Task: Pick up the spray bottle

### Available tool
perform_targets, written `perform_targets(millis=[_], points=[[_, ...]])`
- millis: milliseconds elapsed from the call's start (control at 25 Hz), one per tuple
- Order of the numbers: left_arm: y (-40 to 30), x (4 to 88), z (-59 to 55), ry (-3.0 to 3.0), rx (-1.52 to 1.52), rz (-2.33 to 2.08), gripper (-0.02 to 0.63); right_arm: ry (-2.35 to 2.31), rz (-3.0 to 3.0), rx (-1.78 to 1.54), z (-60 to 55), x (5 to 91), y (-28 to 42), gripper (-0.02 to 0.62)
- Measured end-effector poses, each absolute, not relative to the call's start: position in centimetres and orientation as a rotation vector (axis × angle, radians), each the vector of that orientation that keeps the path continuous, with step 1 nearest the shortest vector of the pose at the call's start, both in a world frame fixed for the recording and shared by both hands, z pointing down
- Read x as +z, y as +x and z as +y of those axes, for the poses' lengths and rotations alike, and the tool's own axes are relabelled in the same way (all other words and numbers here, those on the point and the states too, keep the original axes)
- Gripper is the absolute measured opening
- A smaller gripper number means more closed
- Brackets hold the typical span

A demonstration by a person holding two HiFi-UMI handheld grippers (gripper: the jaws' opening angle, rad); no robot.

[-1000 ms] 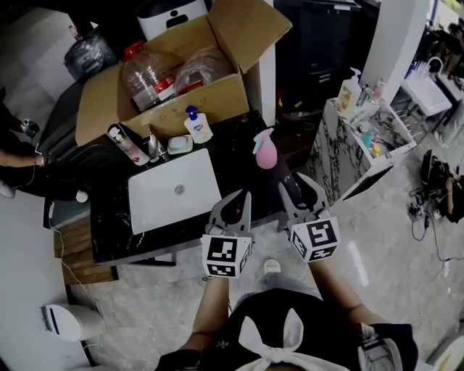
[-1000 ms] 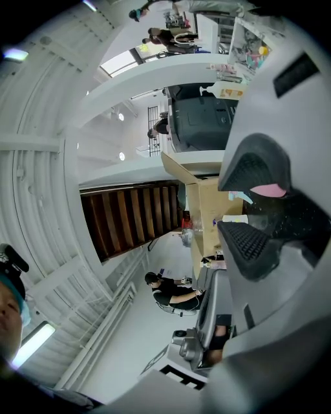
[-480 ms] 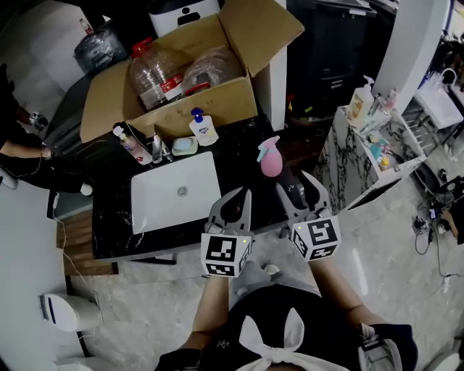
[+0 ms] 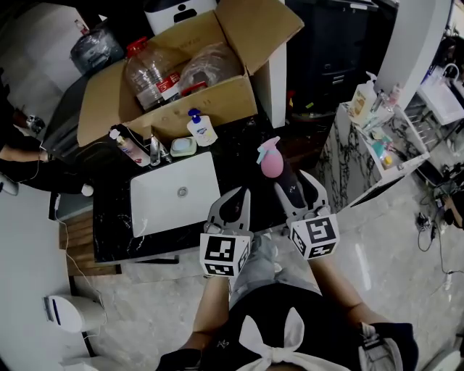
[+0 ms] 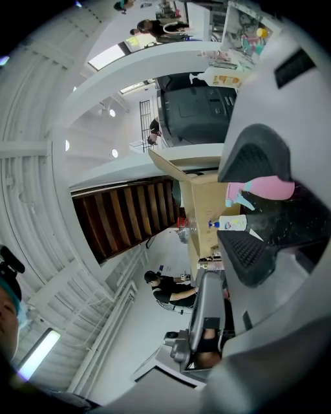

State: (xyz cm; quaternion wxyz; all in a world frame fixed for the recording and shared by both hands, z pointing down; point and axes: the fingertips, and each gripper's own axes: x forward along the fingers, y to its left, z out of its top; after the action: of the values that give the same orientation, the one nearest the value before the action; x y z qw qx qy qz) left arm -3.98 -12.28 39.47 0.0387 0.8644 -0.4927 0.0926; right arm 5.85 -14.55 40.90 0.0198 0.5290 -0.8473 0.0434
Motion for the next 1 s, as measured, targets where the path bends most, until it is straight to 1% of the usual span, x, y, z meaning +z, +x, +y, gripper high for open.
perform_targets(millis=[1000], points=[[-4.7,42.1,-19.9,2.608,0.284,-1.454,0.026,1.598,-2.533,0.187,-22.4,44.8,5.8,0.215]])
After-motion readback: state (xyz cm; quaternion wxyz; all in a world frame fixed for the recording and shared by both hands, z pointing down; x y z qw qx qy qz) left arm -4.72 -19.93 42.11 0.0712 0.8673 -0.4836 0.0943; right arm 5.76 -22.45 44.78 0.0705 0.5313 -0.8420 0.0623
